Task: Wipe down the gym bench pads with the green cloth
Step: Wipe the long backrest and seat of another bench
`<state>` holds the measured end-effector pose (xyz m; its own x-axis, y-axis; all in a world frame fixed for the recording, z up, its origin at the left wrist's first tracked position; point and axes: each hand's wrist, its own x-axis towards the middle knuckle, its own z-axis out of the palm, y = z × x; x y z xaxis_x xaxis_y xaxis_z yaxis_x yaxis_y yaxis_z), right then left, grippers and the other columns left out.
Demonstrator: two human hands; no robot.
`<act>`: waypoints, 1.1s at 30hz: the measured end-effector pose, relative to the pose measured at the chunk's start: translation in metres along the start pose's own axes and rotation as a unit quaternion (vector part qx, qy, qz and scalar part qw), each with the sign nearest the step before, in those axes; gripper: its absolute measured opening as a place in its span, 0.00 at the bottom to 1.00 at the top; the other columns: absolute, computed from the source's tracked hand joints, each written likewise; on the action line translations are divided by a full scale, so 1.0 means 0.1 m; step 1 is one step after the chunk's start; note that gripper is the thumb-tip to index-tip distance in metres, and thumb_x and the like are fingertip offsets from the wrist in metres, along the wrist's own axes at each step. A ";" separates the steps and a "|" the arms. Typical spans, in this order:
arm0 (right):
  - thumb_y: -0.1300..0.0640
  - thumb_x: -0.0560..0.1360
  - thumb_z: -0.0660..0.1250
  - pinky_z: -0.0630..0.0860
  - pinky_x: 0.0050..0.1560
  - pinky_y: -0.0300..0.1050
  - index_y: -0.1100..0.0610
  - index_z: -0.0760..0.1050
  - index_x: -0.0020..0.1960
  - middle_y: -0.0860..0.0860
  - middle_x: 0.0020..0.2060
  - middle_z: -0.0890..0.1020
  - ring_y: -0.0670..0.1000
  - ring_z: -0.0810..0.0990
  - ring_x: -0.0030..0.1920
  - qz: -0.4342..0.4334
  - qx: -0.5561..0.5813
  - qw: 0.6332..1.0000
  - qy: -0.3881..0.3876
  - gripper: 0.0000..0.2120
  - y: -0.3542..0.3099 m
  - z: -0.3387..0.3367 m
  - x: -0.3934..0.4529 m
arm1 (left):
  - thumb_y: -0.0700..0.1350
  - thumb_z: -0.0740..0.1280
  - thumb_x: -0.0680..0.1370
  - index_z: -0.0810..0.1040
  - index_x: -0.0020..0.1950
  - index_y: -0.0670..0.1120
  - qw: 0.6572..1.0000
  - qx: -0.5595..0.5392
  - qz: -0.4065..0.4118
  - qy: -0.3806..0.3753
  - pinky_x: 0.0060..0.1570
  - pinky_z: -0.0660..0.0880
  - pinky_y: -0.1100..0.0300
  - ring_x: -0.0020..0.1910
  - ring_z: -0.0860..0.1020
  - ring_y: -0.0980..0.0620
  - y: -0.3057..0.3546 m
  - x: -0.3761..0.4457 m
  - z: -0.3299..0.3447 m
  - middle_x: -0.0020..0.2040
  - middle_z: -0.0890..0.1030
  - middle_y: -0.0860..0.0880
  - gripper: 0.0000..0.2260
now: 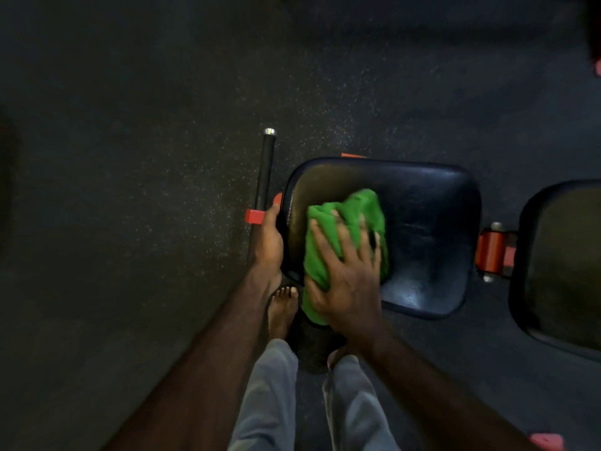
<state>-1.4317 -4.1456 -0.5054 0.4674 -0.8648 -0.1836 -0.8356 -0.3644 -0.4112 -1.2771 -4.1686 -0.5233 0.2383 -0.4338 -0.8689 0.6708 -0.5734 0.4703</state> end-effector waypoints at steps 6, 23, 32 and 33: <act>0.37 0.70 0.66 0.53 0.80 0.63 0.41 0.62 0.81 0.52 0.79 0.67 0.61 0.58 0.81 -0.135 -0.026 0.990 -0.016 0.41 0.22 -0.23 0.69 | 0.52 0.51 0.87 0.82 0.61 0.42 0.999 -0.010 -0.023 -0.042 0.45 0.82 0.61 0.44 0.86 0.51 0.03 -0.06 -0.03 0.48 0.87 0.46 0.22; 0.35 0.70 0.63 0.58 0.76 0.69 0.45 0.74 0.74 0.55 0.74 0.72 0.66 0.65 0.75 -0.039 -0.029 0.998 0.033 0.34 -0.20 -0.14 1.08 | 0.66 0.53 0.82 0.77 0.72 0.43 0.990 -0.133 -0.037 -0.010 0.52 0.83 0.49 0.56 0.84 0.40 -0.02 -0.05 -0.16 0.62 0.83 0.37 0.33; 0.33 0.69 0.63 0.67 0.70 0.64 0.45 0.77 0.70 0.54 0.68 0.77 0.64 0.74 0.67 0.024 -0.033 0.998 0.054 0.32 -0.05 -0.29 1.41 | 0.66 0.50 0.83 0.76 0.73 0.43 0.988 -0.152 -0.027 -0.002 0.64 0.76 0.47 0.69 0.77 0.39 -0.14 -0.15 -0.28 0.69 0.79 0.38 0.34; 0.33 0.69 0.63 0.64 0.72 0.65 0.45 0.76 0.71 0.55 0.68 0.76 0.65 0.72 0.69 0.031 -0.034 0.997 0.058 0.33 -0.13 -0.24 1.34 | 0.66 0.51 0.83 0.76 0.73 0.43 0.988 -0.153 -0.030 0.000 0.61 0.78 0.48 0.68 0.78 0.39 -0.14 -0.16 -0.27 0.68 0.80 0.39 0.33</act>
<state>-1.3649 -4.2654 -0.5029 0.3813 -0.9189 -0.1011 -0.8811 -0.3281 -0.3405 -1.2711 -4.1346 -0.5201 0.1917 -0.4062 -0.8934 0.8646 -0.3609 0.3496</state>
